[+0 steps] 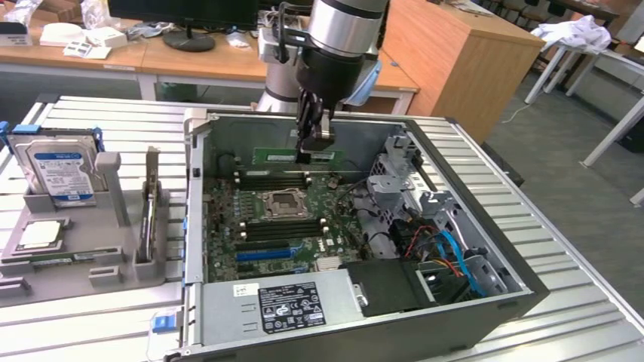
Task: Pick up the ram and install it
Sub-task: 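Pick up the ram and move it above insertion slot, then insert the ram into the slot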
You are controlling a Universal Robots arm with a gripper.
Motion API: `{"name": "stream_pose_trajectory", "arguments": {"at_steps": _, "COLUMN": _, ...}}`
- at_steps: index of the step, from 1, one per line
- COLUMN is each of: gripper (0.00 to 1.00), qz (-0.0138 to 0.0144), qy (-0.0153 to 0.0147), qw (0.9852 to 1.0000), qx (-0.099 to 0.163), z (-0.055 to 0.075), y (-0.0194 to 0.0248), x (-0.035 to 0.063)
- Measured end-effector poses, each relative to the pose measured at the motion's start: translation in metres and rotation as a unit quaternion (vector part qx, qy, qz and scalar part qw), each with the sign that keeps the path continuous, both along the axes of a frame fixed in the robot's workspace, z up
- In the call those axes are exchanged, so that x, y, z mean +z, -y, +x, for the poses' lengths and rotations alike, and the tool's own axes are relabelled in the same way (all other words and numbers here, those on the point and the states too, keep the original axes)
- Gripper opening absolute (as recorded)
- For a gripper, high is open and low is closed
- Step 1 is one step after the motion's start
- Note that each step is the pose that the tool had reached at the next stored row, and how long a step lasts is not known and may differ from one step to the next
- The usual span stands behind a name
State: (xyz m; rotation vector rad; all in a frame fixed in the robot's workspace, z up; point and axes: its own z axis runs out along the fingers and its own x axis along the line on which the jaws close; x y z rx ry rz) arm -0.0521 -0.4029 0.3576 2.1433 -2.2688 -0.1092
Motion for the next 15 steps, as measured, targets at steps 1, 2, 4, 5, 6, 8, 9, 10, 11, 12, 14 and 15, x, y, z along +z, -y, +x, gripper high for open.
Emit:
{"name": "stream_pose_trajectory", "arguments": {"at_steps": 1, "gripper": 0.14, "qz": 0.0000, "qy": 0.0000, "qw": 1.0000, "qx": 0.000, "z": 0.0000, "y": 0.0000, "x": 0.0000}}
{"name": "stream_pose_trajectory", "arguments": {"at_steps": 2, "gripper": 0.14, "qz": 0.0000, "qy": 0.0000, "qw": 1.0000, "qx": 0.000, "z": 0.0000, "y": 0.0000, "x": 0.0000}}
{"name": "stream_pose_trajectory", "arguments": {"at_steps": 4, "gripper": 0.14, "qz": 0.0000, "qy": 0.0000, "qw": 1.0000, "qx": 0.000, "z": 0.0000, "y": 0.0000, "x": 0.0000}}
{"name": "stream_pose_trajectory", "arguments": {"at_steps": 5, "gripper": 0.14, "qz": 0.0000, "qy": 0.0000, "qw": 1.0000, "qx": 0.000, "z": 0.0000, "y": 0.0000, "x": 0.0000}}
{"name": "stream_pose_trajectory", "arguments": {"at_steps": 6, "gripper": 0.14, "qz": 0.0000, "qy": 0.0000, "qw": 1.0000, "qx": 0.000, "z": 0.0000, "y": 0.0000, "x": 0.0000}}
{"name": "stream_pose_trajectory", "arguments": {"at_steps": 8, "gripper": 0.14, "qz": 0.0000, "qy": 0.0000, "qw": 1.0000, "qx": 0.000, "z": 0.0000, "y": 0.0000, "x": 0.0000}}
{"name": "stream_pose_trajectory", "arguments": {"at_steps": 9, "gripper": 0.14, "qz": 0.0000, "qy": 0.0000, "qw": 1.0000, "qx": 0.000, "z": 0.0000, "y": 0.0000, "x": 0.0000}}
{"name": "stream_pose_trajectory", "arguments": {"at_steps": 10, "gripper": 0.14, "qz": 0.0000, "qy": 0.0000, "qw": 1.0000, "qx": 0.000, "z": 0.0000, "y": 0.0000, "x": 0.0000}}
{"name": "stream_pose_trajectory", "arguments": {"at_steps": 11, "gripper": 0.14, "qz": 0.0000, "qy": 0.0000, "qw": 1.0000, "qx": 0.000, "z": 0.0000, "y": 0.0000, "x": 0.0000}}
{"name": "stream_pose_trajectory", "arguments": {"at_steps": 12, "gripper": 0.14, "qz": 0.0000, "qy": 0.0000, "qw": 1.0000, "qx": 0.000, "z": 0.0000, "y": 0.0000, "x": 0.0000}}
{"name": "stream_pose_trajectory", "arguments": {"at_steps": 14, "gripper": 0.14, "qz": 0.0000, "qy": 0.0000, "qw": 1.0000, "qx": 0.000, "z": 0.0000, "y": 0.0000, "x": 0.0000}}
{"name": "stream_pose_trajectory", "arguments": {"at_steps": 15, "gripper": 0.14, "qz": 0.0000, "qy": 0.0000, "qw": 1.0000, "qx": 0.000, "z": 0.0000, "y": 0.0000, "x": 0.0000}}
